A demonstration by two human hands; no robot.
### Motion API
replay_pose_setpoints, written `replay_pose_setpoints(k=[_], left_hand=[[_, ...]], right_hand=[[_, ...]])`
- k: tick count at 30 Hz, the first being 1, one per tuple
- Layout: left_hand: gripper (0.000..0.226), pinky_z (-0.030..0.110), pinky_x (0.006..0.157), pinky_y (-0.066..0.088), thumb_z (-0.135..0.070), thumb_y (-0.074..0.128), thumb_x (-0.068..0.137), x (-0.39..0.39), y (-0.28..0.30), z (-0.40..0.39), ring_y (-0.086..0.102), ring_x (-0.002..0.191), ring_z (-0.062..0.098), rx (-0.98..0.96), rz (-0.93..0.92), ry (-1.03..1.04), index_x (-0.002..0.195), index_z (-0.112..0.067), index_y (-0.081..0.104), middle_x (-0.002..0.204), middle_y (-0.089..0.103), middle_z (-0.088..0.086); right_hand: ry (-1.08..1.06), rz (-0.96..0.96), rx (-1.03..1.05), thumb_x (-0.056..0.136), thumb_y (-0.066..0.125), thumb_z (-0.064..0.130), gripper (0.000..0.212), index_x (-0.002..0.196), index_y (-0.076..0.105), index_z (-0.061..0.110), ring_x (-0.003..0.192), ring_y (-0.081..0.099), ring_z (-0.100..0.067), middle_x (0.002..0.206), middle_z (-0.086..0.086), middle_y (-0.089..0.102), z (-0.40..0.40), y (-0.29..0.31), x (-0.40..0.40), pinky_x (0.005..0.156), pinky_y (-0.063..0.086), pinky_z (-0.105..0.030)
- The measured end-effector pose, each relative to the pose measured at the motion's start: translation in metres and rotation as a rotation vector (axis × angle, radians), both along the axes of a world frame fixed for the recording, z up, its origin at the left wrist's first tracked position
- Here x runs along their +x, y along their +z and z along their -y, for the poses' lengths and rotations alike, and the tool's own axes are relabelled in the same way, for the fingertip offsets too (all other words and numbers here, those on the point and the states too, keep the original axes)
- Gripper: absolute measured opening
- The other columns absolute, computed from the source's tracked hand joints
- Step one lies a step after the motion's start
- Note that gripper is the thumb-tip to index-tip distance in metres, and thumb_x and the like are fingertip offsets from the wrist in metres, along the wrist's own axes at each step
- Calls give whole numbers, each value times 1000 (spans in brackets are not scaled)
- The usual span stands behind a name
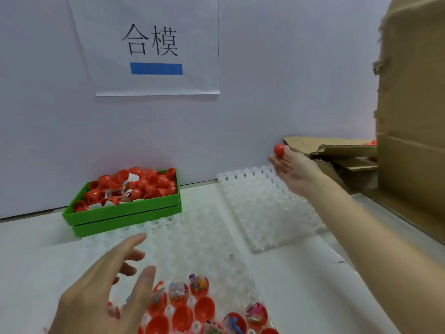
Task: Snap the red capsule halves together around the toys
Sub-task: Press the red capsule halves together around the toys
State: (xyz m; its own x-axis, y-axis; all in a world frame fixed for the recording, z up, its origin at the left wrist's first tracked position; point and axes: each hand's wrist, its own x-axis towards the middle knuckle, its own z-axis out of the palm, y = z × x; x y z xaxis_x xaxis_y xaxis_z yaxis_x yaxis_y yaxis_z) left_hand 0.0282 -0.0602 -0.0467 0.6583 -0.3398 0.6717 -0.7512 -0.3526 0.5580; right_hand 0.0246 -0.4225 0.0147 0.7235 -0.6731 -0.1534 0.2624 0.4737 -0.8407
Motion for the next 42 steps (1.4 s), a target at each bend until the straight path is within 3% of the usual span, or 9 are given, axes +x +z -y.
replay_pose_setpoints(k=[3, 7, 9, 11, 15, 20, 25, 33, 42], left_hand=[[47, 5, 75, 43, -80, 35, 81, 6, 1, 1, 60, 80, -4, -32, -60, 9, 108, -50, 60, 88, 69, -14], [34, 15, 62, 43, -57, 40, 72, 15, -3, 0, 54, 75, -10, 55, -82, 80, 100, -74, 49, 85, 66, -21], [31, 16, 60, 44, -53, 41, 74, 15, -5, -1, 53, 75, -12, 115, -78, 76, 99, -66, 53, 88, 64, -28], [22, 9, 63, 44, -48, 44, 76, 11, -4, -2, 51, 76, -18, 216, -55, 42, 84, -48, 65, 65, 59, -30], [6, -6, 68, 38, -30, 69, 85, 12, -5, -6, 47, 86, -31, 370, -35, 17, 81, -34, 72, 80, 57, -34], [18, 1, 79, 37, -41, 59, 92, 9, -10, -12, 39, 105, -26, 452, -165, -4, 109, -41, 65, 100, 47, -41], [24, 0, 86, 33, -48, 47, 94, 3, -8, -14, 37, 111, -22, 440, -179, -19, 114, -43, 61, 105, 45, -40], [20, 10, 94, 40, -38, 51, 97, 0, -6, -11, 45, 108, -13, 385, -130, -48, 112, -37, 64, 101, 49, -34], [38, 3, 92, 35, -43, 46, 96, -12, -10, 1, 42, 114, -14, 389, -179, -91, 134, -44, 48, 118, 49, -32]], right_hand=[[-264, 116, 148, 106, 43, 24, 37, 132, 46, -2, 81, 68, -18, 106, -16, 64, 45, 24, 32, 74, 56, -19], [-283, 247, 368, 107, 32, 21, 45, 148, 30, 4, 131, 48, -40, 150, -26, 36, 77, 29, 37, 105, 47, -41], [-77, 109, 189, 105, 31, 8, 44, 146, 29, -5, 122, 54, -41, 143, -33, 41, 63, 15, 31, 95, 52, -37], [102, -27, -30, 102, 35, 0, 35, 135, 44, -11, 102, 65, -31, 123, -26, 59, 40, -2, 22, 79, 55, -30], [382, -278, -542, 98, 52, 3, 22, 110, 70, 1, 79, 73, -21, 89, -12, 75, -14, -25, -7, 65, 55, -22], [643, -346, -1207, 94, 61, 20, 18, 89, 77, 28, 75, 72, -6, 80, 8, 76, -88, -32, -54, 66, 53, -15], [702, -364, -1484, 90, 68, 28, 14, 94, 71, 41, 89, 63, 8, 92, 21, 71, -137, -43, -73, 75, 53, -15], [776, -392, -1440, 84, 67, 44, 56, 122, 31, 64, 117, 42, 12, 116, 32, 50, -161, -65, -71, 95, 41, -22], [448, -210, -1390, 79, 70, 37, 57, 123, 40, 56, 109, 56, 6, 103, 25, 63, -165, -70, -78, 88, 43, -16]])
